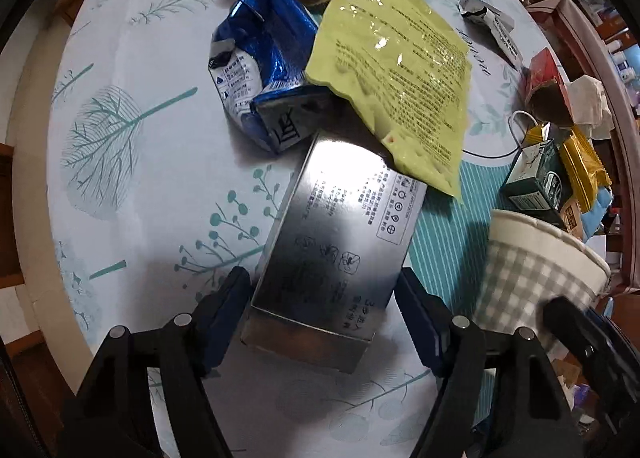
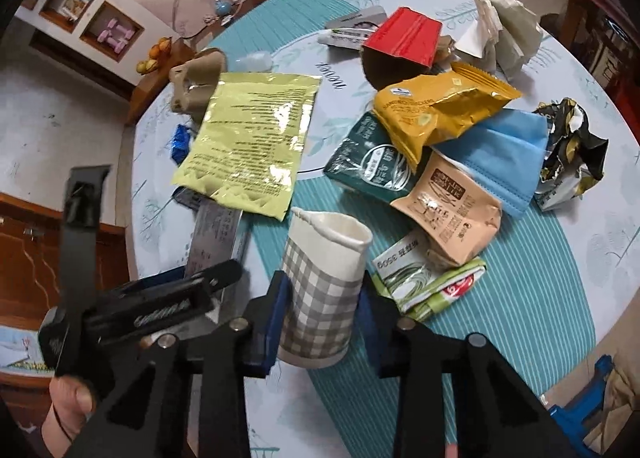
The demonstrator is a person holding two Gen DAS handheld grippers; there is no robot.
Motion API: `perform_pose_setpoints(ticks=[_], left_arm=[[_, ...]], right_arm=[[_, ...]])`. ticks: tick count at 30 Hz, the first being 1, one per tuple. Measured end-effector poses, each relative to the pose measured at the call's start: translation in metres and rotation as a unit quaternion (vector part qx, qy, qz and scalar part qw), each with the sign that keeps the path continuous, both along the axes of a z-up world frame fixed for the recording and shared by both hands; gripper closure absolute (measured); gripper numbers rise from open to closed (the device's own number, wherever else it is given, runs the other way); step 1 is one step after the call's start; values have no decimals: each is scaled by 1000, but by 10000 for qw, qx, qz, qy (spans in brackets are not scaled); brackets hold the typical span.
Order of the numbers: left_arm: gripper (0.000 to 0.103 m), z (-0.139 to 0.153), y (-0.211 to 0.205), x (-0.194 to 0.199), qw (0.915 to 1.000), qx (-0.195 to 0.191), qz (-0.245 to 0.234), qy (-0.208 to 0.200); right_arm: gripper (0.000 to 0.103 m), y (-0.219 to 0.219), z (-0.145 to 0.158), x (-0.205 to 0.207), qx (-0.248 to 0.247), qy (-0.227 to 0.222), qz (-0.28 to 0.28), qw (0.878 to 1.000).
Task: Collect trash
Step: 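Lift the cup and silver box and carry both over the black bin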
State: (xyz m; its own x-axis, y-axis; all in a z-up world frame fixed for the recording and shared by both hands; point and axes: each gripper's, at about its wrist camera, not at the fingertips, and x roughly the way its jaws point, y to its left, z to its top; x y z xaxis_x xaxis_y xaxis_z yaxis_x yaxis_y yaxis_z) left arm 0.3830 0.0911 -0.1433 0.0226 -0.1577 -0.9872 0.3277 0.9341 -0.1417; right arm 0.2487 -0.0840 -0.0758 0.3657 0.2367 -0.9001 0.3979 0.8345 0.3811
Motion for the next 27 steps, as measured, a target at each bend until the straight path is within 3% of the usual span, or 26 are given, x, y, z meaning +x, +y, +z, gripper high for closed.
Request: perform_pose_setpoints(ticks=[6, 13, 27], left_arm=[[34, 0, -2, -20, 10000, -35, 76, 13], [34, 20, 2, -66, 10000, -14, -31, -45], [34, 90, -24, -163, 9974, -252, -134, -659]], right_arm=[[75, 8, 23, -13, -128, -195, 322, 9992], [76, 3, 49, -30, -300, -333, 648, 9969], [76, -45, 73, -69, -386, -677, 941, 9925]])
